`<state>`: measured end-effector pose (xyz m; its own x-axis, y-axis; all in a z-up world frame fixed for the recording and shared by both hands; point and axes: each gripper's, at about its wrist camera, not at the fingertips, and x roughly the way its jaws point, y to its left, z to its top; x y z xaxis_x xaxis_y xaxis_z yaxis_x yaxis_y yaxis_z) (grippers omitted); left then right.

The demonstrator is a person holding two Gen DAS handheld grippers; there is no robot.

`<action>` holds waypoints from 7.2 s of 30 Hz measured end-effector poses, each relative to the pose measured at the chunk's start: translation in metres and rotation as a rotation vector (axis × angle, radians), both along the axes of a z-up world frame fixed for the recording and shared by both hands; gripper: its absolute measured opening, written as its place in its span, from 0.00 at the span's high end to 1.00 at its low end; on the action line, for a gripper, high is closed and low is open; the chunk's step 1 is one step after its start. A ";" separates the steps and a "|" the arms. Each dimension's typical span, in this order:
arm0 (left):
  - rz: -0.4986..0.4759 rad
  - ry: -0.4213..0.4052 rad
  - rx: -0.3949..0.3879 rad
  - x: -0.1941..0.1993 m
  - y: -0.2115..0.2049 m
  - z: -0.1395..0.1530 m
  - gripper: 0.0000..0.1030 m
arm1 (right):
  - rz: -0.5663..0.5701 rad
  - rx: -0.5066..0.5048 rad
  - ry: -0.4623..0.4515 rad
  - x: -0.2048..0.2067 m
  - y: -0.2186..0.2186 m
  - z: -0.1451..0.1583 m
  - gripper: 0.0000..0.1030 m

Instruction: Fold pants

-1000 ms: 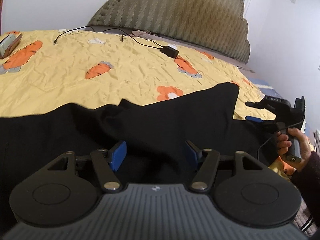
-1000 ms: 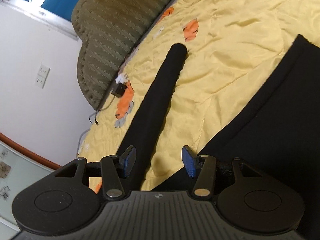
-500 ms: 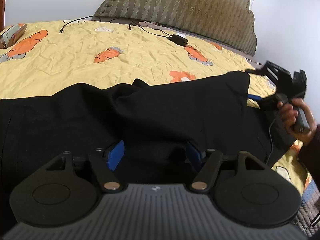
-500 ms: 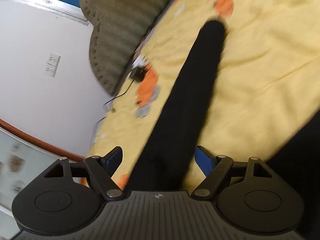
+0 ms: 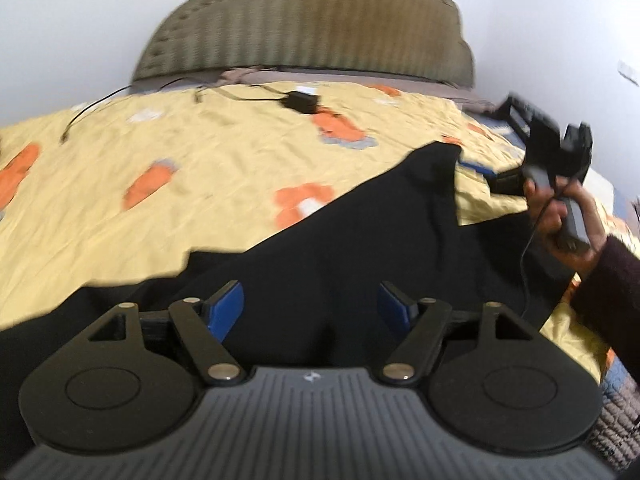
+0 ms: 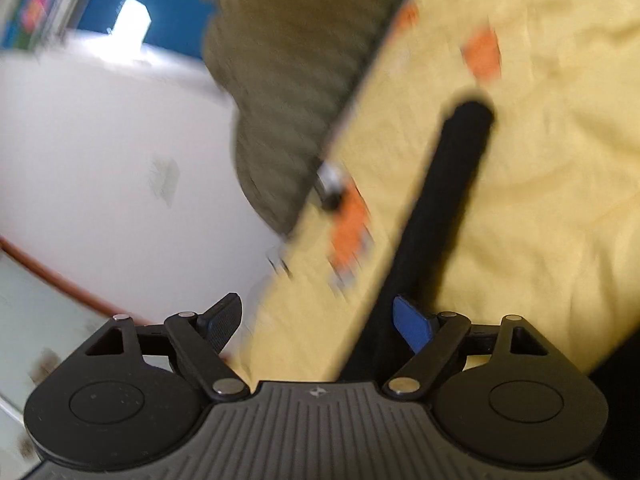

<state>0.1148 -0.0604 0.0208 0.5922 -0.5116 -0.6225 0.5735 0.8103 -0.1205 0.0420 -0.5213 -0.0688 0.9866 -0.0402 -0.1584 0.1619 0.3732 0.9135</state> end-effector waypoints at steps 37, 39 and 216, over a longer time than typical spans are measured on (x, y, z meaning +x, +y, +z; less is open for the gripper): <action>-0.160 0.059 0.103 0.061 -0.149 -0.044 0.16 | -0.006 -0.031 0.221 -0.020 -0.026 -0.016 0.00; -0.159 0.061 0.114 0.060 -0.149 -0.048 0.16 | 0.023 -0.033 0.237 -0.012 -0.023 -0.017 0.00; -0.429 -0.132 0.006 0.123 -0.341 0.033 0.98 | -0.358 -0.424 0.163 -0.102 0.062 0.048 0.92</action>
